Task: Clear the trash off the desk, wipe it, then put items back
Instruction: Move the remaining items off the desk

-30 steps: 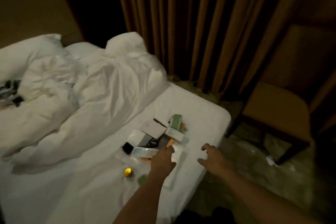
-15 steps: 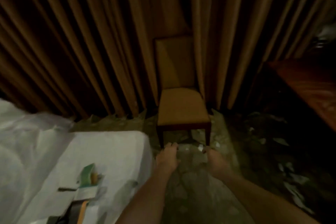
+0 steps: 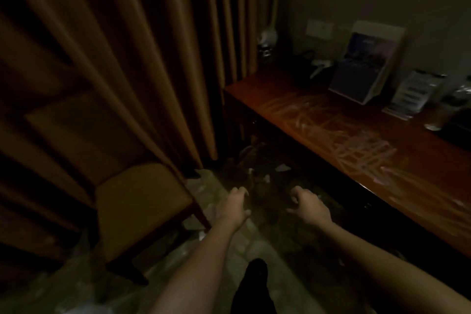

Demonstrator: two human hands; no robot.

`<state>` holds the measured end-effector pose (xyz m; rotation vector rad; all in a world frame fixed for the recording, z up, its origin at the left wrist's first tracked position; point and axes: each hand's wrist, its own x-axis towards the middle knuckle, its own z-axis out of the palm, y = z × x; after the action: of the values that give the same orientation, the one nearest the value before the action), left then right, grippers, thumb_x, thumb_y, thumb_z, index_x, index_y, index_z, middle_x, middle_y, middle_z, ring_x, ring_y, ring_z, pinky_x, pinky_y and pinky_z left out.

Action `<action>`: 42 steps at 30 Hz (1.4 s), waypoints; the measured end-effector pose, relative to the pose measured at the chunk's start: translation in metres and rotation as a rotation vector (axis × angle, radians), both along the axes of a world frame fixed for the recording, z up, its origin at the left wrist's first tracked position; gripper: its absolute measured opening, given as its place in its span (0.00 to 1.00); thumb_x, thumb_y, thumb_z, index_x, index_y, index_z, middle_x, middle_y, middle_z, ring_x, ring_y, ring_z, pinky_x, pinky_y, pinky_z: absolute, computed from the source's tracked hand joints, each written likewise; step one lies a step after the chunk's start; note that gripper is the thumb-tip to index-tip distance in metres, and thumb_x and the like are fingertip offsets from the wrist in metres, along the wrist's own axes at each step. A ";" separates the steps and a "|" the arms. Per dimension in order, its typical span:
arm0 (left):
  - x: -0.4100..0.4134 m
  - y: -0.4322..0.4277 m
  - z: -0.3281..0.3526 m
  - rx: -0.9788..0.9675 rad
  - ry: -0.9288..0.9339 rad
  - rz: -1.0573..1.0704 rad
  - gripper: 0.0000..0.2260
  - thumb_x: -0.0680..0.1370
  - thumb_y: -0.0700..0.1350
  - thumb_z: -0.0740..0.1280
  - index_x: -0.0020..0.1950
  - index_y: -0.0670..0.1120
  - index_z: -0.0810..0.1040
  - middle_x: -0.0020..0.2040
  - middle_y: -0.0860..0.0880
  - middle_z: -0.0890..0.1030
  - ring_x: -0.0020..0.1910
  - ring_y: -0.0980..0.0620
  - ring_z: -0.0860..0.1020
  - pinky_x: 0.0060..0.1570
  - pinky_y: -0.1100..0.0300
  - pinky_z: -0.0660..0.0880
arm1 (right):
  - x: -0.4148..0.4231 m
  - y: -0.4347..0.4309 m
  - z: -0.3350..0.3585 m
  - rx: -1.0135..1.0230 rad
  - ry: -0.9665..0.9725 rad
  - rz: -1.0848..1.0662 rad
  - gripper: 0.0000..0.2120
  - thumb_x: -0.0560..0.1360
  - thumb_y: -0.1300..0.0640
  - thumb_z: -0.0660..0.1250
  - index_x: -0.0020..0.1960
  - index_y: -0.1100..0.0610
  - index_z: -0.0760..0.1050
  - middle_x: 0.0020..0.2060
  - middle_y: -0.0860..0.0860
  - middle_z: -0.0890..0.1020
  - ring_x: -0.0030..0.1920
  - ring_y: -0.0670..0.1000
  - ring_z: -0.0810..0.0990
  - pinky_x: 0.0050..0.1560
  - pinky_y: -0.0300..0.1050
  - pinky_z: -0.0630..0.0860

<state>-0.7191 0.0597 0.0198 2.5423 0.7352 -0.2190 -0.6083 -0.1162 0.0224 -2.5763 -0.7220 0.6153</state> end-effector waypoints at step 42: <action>0.539 -0.291 -0.058 0.178 0.068 -0.856 0.21 0.78 0.54 0.63 0.69 0.54 0.64 0.68 0.52 0.67 0.66 0.49 0.67 0.60 0.56 0.66 | 0.399 -0.373 -0.055 -0.277 0.147 -1.154 0.52 0.64 0.35 0.73 0.76 0.42 0.45 0.76 0.56 0.37 0.74 0.66 0.40 0.70 0.69 0.48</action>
<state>-0.1800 -0.2309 -0.0379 2.8769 -0.3767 -0.5326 -0.2088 -0.4890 -0.0327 -2.5742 0.9297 0.4863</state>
